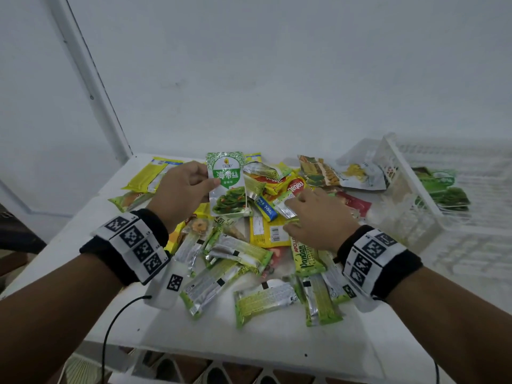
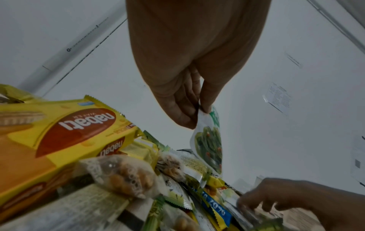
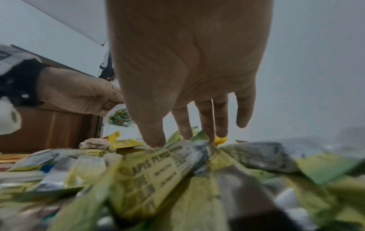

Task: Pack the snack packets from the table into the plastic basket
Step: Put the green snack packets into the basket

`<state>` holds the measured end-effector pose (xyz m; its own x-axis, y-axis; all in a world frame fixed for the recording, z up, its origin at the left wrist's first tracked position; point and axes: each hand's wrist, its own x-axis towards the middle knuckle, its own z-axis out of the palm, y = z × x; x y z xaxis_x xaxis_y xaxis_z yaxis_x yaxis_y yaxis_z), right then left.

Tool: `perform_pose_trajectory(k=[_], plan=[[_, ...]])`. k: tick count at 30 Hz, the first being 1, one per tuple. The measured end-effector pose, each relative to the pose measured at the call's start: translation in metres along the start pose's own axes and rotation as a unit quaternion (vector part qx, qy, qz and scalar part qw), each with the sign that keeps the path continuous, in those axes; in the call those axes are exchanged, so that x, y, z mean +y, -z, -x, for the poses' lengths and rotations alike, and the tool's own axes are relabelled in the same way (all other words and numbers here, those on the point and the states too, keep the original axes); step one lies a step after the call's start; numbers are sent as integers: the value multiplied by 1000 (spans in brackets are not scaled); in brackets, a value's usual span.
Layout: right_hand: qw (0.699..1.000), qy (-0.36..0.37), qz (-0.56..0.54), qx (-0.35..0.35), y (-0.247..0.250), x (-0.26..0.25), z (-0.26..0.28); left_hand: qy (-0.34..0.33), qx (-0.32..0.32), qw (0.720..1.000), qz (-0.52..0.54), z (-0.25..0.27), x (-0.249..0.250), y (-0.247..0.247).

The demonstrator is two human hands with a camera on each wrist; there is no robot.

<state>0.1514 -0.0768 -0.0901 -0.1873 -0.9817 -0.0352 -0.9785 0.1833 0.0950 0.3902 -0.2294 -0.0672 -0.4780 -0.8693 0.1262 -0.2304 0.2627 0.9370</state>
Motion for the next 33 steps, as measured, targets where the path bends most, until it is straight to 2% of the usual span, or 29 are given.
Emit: perform_pose_trajectory(k=[3,5,8,10,12,15,17,19,21,23,26,29,31,33], plan=[[996,54,-17,-65,-6,-12,-8,-1,14,1000,6,-2,2,8],[992,74,-64,-83,-3,-19,-10,-1,17,1000,11,-4,4,12],[991,74,-105,-45,3,-19,-10,-3,4,1000,6,-9,6,13],[996,37,-85,-1,4,-10,-10,-7,-11,1000,2,-14,8,10],[998,-42,-37,15,3,4,-8,-14,-33,999,4,-21,13,3],[990,-138,-23,-33,2,20,1,-29,-52,998,-4,-31,24,-14],[987,-118,-67,-83,0,28,7,-36,-59,998,-6,-38,30,-28],[984,-51,-133,-110,4,37,10,-36,-65,997,-6,-46,35,-44],[974,-11,-197,-113,6,51,7,-33,-61,998,-11,-54,38,-60],[974,-2,-213,-80,0,68,-1,-30,-54,998,-18,-60,43,-74],[992,-30,-120,-6,-10,95,-15,-24,-51,998,-20,-68,51,-89],[998,-32,-51,37,-11,110,-27,-29,-38,998,-36,-74,58,-100],[999,-22,-28,33,-9,111,-33,-31,-22,998,-45,-78,61,-107],[999,-36,0,-5,-12,110,-39,-35,-15,998,-53,-81,62,-112]])
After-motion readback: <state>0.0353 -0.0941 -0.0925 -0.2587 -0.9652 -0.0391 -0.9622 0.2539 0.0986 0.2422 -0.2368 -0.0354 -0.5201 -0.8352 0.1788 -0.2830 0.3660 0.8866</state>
